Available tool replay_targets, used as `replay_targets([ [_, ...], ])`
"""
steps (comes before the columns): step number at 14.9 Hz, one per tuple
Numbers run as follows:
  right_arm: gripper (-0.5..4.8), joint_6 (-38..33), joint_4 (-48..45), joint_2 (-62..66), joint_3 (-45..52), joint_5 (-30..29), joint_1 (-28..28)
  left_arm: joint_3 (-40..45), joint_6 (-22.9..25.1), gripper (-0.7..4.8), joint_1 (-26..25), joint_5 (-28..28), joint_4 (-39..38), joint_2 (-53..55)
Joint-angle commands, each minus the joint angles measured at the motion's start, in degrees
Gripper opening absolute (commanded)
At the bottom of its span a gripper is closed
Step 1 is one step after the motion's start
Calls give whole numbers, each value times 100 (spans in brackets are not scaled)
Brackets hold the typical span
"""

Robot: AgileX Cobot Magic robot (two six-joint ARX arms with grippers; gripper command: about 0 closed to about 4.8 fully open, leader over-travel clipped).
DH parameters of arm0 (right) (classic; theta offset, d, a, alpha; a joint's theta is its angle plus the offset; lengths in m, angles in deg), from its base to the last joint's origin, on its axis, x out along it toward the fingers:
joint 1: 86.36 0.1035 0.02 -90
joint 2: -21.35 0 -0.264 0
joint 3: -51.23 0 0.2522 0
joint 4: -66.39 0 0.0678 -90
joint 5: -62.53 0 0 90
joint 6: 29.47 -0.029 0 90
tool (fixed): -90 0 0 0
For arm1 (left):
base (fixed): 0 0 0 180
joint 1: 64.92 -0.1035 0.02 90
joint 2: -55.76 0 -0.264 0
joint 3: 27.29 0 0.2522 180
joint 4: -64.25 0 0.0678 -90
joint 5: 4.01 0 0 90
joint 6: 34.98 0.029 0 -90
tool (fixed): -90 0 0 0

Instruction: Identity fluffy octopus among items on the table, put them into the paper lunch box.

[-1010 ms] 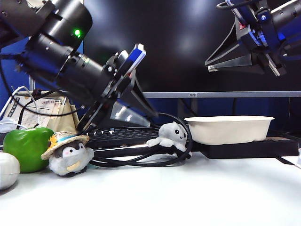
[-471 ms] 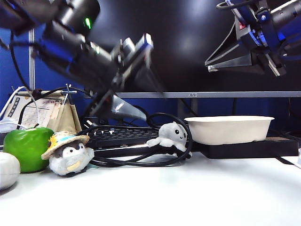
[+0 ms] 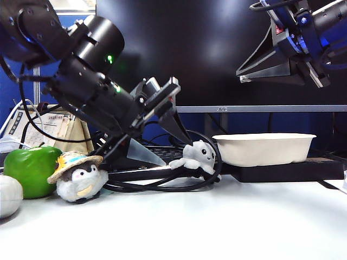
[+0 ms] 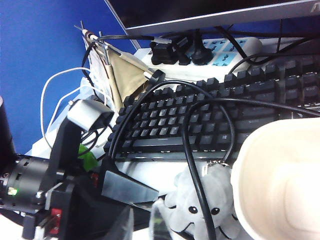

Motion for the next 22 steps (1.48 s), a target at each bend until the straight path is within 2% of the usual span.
replay_targets([
  [1,54,15,-98,-24,-24,-13,2,-219,-4,341,0,-4,144,136],
  [15,54,15,-90,-22,-24,-13,2,-901,-107,339,2,-249,125,815],
  [16,54,17,-92,-22,-24,-13,2,-944,-105,325,2,-238,125,815],
  [18,54,17,-94,-22,-24,-13,2,-949,-105,216,2,-208,190,820],
  [22,54,17,-94,-22,-24,-13,2,-944,-109,207,2,-216,90,887],
])
